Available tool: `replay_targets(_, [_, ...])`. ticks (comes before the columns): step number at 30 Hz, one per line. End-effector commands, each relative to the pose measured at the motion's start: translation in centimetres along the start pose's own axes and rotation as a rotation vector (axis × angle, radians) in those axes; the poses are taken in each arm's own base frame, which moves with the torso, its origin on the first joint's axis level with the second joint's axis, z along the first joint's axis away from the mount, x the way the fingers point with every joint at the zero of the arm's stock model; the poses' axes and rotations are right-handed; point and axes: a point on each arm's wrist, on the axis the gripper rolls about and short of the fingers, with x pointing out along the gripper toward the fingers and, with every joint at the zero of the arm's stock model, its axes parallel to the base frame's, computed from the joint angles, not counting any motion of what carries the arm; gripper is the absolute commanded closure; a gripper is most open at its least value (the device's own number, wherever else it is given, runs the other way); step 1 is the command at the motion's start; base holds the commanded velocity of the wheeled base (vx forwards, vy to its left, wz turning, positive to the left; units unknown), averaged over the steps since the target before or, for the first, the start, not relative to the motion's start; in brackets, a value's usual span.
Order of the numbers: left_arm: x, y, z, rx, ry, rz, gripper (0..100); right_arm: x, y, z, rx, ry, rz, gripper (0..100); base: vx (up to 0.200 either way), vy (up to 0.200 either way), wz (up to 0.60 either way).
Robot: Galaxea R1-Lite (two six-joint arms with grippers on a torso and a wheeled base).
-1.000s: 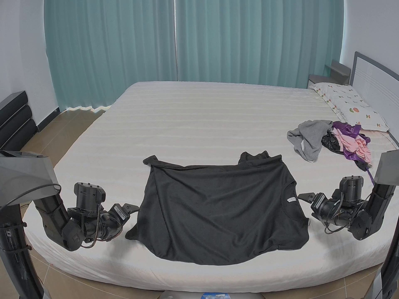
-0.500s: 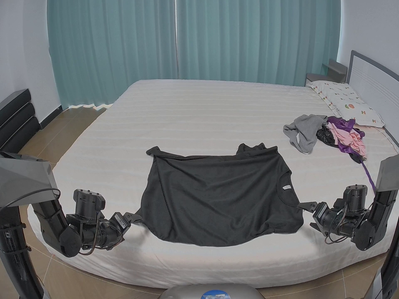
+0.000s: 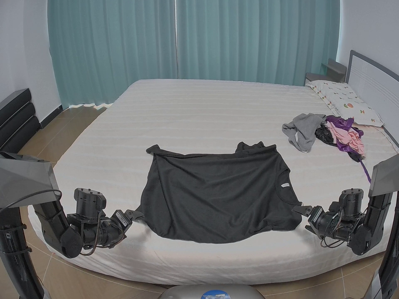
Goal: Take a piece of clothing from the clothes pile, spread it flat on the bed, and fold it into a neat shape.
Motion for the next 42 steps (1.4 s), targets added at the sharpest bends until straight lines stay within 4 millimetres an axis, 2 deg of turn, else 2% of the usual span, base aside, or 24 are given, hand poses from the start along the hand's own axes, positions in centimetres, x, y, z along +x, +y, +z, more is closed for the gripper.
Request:
replay_targets(1, [0.3, -0.1, 0.0, 0.016, -0.013, -0.005, 0, 0.4, -0.3, -0.5, -0.001, 0.019, -0.012, 0, 0.0, -0.2, 0.0])
replay_targets(12, [2.3, 0.0, 0.4, 0.027, -0.115, -0.006, 0, 0.4, -0.1, -0.7, -0.008, 0.026, -0.005, 0, 0.0, 0.0, 0.0])
replay_targets(21, [2.7, 0.0, 1.0, 0.018, -0.163, 0.013, 0, 0.5, -0.1, -0.8, -0.008, 0.029, -0.007, 0, 0.0, 0.0, 0.0])
replay_targets(22, [3.2, 0.2, 1.1, 0.019, -0.176, 0.027, 0, 0.5, -0.1, -0.8, -0.008, 0.029, -0.007, 0, 0.0, 0.0, 0.0])
replay_targets(28, [4.7, 0.7, 1.3, 0.087, -0.215, 0.076, 0, 0.6, 0.0, -0.9, -0.012, 0.033, -0.003, 0, 0.0, 0.0, 0.0])
replay_targets(33, [5.1, 0.9, 1.4, 0.107, -0.236, 0.095, 0, 0.9, 0.1, -1.4, -0.026, 0.055, -0.004, 0, 0.0, 0.0, 0.0])
replay_targets(34, [4.9, 1.0, 1.3, 0.107, -0.237, 0.099, 100, 1.0, 0.2, -1.5, -0.03, 0.056, -0.003, 0, 0.0, 0.0, 0.0])
replay_targets(38, [4.6, 1.1, 1.2, 0.105, -0.237, 0.111, 100, 1.0, 0.2, -1.6, -0.033, 0.055, 0.0, 0, 0.0, 0.0, 0.0])
replay_targets(42, [2.7, 1.7, 1.2, 0.102, -0.265, 0.151, 100, 1.8, -0.2, -1.7, -0.04, 0.052, 0.004, 0, 0.0, 0.0, 0.0])
